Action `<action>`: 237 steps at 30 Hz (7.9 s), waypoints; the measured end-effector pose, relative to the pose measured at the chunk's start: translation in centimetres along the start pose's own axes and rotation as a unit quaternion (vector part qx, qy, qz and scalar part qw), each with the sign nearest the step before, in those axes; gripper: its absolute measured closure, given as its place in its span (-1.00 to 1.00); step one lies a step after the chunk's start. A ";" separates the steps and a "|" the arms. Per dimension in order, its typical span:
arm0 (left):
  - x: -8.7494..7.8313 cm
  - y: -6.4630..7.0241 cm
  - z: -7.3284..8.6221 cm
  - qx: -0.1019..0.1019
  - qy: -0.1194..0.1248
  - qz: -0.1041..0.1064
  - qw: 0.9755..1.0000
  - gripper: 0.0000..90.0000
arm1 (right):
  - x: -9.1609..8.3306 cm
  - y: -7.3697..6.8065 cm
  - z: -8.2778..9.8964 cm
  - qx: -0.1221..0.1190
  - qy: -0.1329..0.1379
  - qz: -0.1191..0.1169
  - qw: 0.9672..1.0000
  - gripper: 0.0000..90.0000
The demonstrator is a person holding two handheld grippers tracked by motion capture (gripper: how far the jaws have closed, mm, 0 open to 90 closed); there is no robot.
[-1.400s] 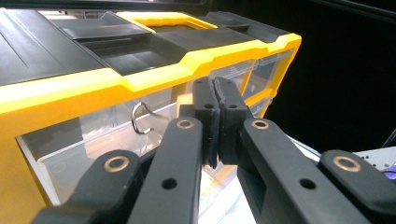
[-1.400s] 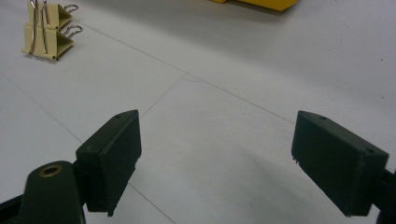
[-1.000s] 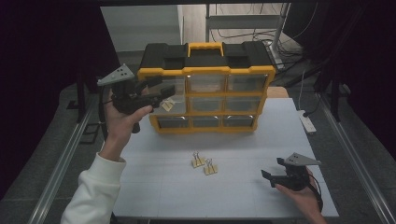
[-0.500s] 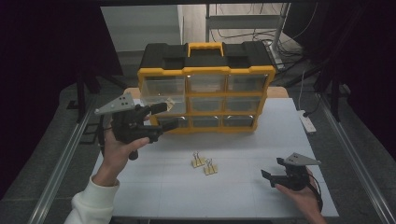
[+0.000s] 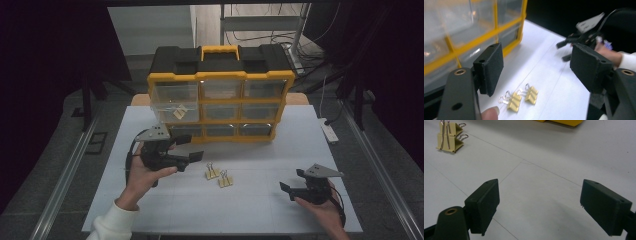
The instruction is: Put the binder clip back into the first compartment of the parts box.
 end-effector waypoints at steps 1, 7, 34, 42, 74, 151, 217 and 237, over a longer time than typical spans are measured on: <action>0.5 -0.2 0.3 -0.001 -0.009 -0.004 1.000 -0.37 | 0.0 0.0 0.0 -0.001 0.003 0.001 1.000 -0.64; 2.4 -0.9 1.9 -0.018 -0.033 -0.004 0.999 -0.38 | 0.0 0.0 0.0 -0.003 0.004 -0.001 1.000 -0.64; 10.6 -4.3 6.2 -0.054 -0.165 -0.025 0.985 -0.48 | 0.3 0.1 0.1 -0.009 -0.003 -0.002 1.000 -0.64; 12.2 -4.7 5.6 -0.060 -0.163 -0.016 0.985 -0.43 | 0.4 0.1 0.1 -0.009 -0.004 -0.001 1.000 -0.65; 10.0 -3.1 4.3 -0.023 -0.127 0.032 0.991 0.99 | 0.2 0.1 0.1 -0.012 -0.001 0.003 1.000 -0.64; -4.8 4.0 -6.2 0.049 0.129 0.032 0.990 0.99 | 0.0 0.1 -0.1 -0.003 0.005 0.007 1.000 -0.63; -6.3 -6.2 -11.2 -0.034 0.118 -0.119 0.985 0.98 | 0.0 0.3 0.0 0.000 0.001 0.010 1.000 -0.63; -6.1 -4.5 -10.6 -0.013 0.119 -0.078 0.990 -0.32 | 0.0 0.3 0.1 -0.001 -0.001 0.011 1.000 -0.63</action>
Point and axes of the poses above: each handheld gripper's, and its own axes: x roughly forward along the jaws, z roughly out of its underside, y roughly to its right, the point moved 3 cm from there along x, roughly forward along the jaws, and after that the axes turned 7 degrees about -y, right-handed, at the moved point
